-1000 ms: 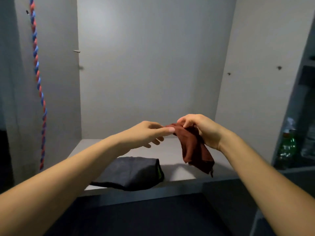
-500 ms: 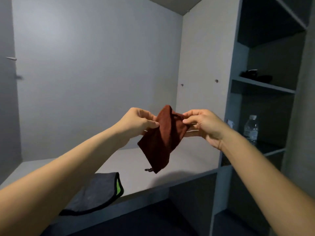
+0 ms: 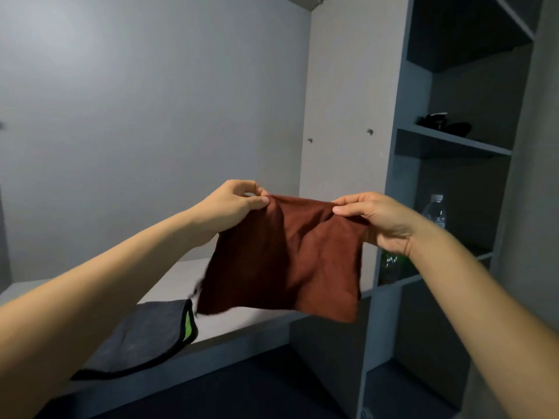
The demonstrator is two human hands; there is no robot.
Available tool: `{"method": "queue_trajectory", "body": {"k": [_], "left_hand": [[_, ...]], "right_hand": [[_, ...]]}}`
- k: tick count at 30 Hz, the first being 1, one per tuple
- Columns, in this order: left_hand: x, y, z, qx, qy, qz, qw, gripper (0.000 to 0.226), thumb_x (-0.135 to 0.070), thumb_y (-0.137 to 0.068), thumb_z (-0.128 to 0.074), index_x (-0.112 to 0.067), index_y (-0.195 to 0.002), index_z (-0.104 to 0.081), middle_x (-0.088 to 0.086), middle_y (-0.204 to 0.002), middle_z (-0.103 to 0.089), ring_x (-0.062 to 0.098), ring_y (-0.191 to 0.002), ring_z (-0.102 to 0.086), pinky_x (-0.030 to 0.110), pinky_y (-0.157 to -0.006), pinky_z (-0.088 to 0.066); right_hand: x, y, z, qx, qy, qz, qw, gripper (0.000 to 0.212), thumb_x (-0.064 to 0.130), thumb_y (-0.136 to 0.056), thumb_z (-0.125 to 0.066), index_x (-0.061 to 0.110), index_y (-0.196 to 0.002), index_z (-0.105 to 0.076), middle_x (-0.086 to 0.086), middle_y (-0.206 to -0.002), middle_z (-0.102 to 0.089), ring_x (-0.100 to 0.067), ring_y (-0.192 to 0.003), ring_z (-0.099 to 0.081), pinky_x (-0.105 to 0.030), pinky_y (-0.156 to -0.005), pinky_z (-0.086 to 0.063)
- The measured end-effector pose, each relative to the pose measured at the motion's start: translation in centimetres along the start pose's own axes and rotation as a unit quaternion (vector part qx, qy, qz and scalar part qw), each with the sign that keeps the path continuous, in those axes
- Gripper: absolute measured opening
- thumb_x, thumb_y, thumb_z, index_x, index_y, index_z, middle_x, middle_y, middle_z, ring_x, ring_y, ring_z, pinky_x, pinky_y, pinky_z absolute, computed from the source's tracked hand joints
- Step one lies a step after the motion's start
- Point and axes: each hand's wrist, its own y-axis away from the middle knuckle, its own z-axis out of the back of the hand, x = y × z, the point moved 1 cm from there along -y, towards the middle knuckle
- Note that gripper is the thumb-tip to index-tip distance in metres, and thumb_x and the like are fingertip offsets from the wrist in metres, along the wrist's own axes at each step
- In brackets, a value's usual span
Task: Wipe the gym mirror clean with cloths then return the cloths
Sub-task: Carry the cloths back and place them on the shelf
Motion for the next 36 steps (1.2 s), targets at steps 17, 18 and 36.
{"method": "queue_trajectory", "body": {"k": [17, 18, 36], "left_hand": [[8.7, -2.8, -1.6, -0.032, -0.335, 0.124, 0.933, 0.029, -0.024, -0.099, -0.067, -0.013, -0.126, -0.067, 0.008, -0.122, -0.07, 0.03, -0.114, -0.064, 0.034, -0.093, -0.051], [9.1, -2.1, -2.3, -0.016, -0.345, 0.108, 0.932, 0.031, -0.025, -0.1, -0.065, -0.015, -0.129, -0.066, 0.007, -0.127, -0.07, 0.031, -0.119, -0.063, 0.033, -0.095, -0.049], [15.7, 1.0, -8.0, 0.157, -0.476, 0.189, 0.845, 0.086, -0.073, -0.103, -0.021, -0.019, -0.169, -0.008, 0.007, -0.176, -0.002, 0.025, -0.163, 0.002, 0.045, -0.13, -0.002]], "right_hand": [[-6.2, -10.8, -0.9, -0.086, 0.426, 0.014, 0.901, 0.023, 0.007, -0.099, -0.063, 0.006, -0.12, -0.073, -0.015, -0.112, -0.071, -0.028, -0.105, -0.066, -0.03, -0.09, -0.048], [-7.4, -10.2, -1.6, -0.065, 0.431, 0.028, 0.9, 0.024, 0.006, -0.1, -0.06, 0.006, -0.119, -0.074, -0.013, -0.111, -0.073, -0.025, -0.104, -0.067, -0.026, -0.087, -0.047], [-18.1, -9.8, -3.7, 0.112, 0.57, -0.018, 0.814, 0.063, 0.057, -0.109, -0.031, 0.028, -0.164, -0.029, -0.001, -0.174, -0.017, -0.022, -0.16, -0.016, -0.045, -0.129, -0.016]]}}
